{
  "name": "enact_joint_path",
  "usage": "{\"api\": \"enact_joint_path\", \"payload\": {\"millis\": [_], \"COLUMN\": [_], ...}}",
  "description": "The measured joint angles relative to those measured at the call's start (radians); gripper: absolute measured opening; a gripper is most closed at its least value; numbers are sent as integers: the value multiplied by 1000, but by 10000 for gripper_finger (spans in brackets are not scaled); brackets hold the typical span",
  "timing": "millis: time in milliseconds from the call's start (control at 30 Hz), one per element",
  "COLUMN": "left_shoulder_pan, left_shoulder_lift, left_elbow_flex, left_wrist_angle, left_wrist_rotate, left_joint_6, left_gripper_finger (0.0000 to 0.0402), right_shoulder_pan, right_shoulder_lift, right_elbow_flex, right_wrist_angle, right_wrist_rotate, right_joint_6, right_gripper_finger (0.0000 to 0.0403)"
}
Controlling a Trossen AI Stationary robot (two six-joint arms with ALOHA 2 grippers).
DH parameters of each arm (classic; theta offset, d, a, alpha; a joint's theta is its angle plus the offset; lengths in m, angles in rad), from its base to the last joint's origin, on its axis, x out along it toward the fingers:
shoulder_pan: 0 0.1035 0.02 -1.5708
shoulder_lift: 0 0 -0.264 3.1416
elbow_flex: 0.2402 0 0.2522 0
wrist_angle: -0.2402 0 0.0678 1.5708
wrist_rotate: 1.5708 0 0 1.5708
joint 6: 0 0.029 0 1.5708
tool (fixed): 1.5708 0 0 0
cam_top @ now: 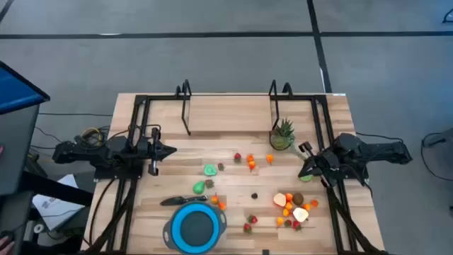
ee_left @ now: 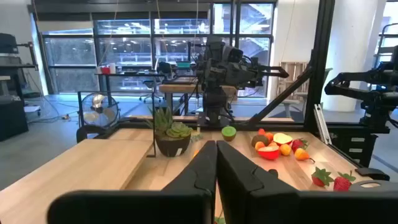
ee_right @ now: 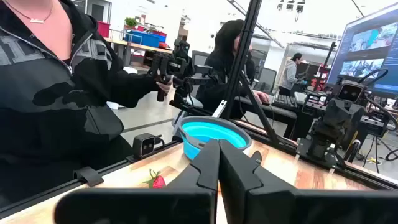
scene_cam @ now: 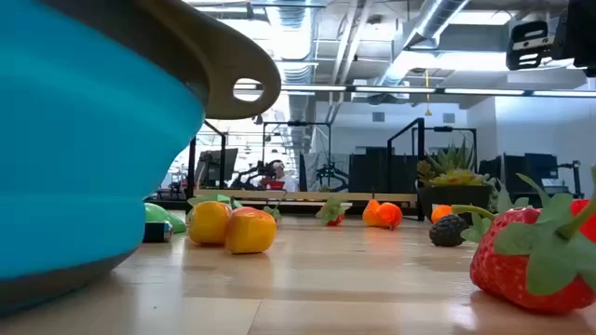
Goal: Pick & Place Fruit
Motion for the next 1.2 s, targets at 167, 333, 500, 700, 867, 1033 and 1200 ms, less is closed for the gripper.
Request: {"api": "enact_joint_path", "payload": {"millis": [167,333,500,700,867,1033,1200], "left_shoulder_pan": [0,0,0,0,0,0,0], "left_shoulder_lift": [0,0,0,0,0,0,0], "left_elbow_flex": [0,0,0,0,0,0,0], "left_wrist_angle": [2,6,8,9,10,10,10], "left_wrist_rotate": [0,0,0,0,0,0,0], "left_joint_6": [0,0,0,0,0,0,0], "left_gripper_finger": [3,3,3,3,3,3,3], "right_shoulder_pan": [0,0,-1,-2,-2,0,0], "right_shoulder_lift": [0,0,0,5,14,14,14], "right_elbow_flex": [0,0,0,0,0,0,0], "right_wrist_angle": [0,0,0,-4,8,44,49], "right_wrist_rotate": [0,0,26,288,339,370,416], "right_joint_6": [0,0,11,146,220,279,272], "right_gripper_finger": [0,0,0,0,0,0,0]}}
